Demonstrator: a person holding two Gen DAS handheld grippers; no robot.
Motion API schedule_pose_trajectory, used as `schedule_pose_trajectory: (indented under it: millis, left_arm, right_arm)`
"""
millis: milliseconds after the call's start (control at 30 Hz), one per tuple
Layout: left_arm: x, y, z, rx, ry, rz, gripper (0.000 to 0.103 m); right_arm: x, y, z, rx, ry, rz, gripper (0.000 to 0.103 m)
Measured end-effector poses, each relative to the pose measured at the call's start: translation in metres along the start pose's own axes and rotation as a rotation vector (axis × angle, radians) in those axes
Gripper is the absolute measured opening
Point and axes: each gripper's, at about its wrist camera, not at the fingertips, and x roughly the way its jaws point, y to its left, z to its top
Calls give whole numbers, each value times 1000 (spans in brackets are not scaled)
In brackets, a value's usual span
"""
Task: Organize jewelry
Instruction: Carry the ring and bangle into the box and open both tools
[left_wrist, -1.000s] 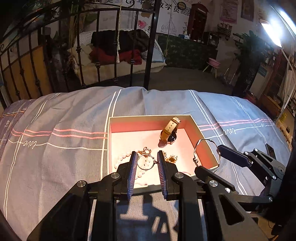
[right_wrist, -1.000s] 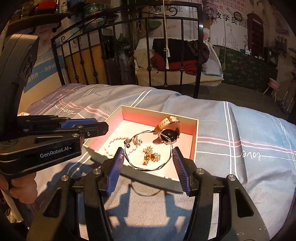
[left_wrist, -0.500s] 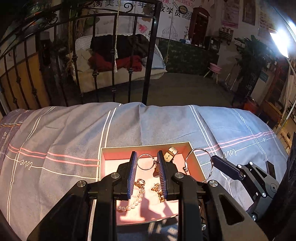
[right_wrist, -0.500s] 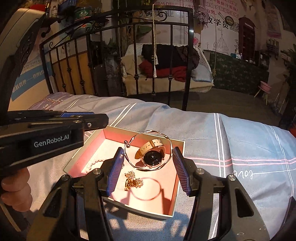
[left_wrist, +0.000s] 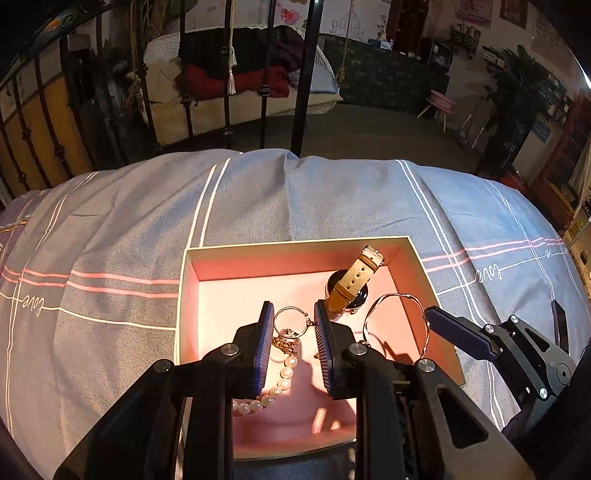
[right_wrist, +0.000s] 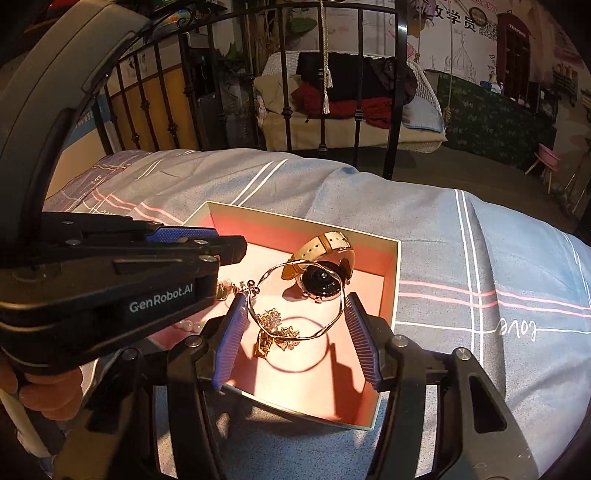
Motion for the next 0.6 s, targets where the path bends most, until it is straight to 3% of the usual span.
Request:
schedule_pose_trajectory:
  millis: [300, 600]
  left_arm:
    - [12, 3, -3, 5, 58, 11, 22]
    - [25, 6, -8, -3, 95, 18, 22]
  right_arm:
    - [12, 8, -1, -39, 72, 22, 55]
    - [16, 10, -4, -40, 91, 24, 55]
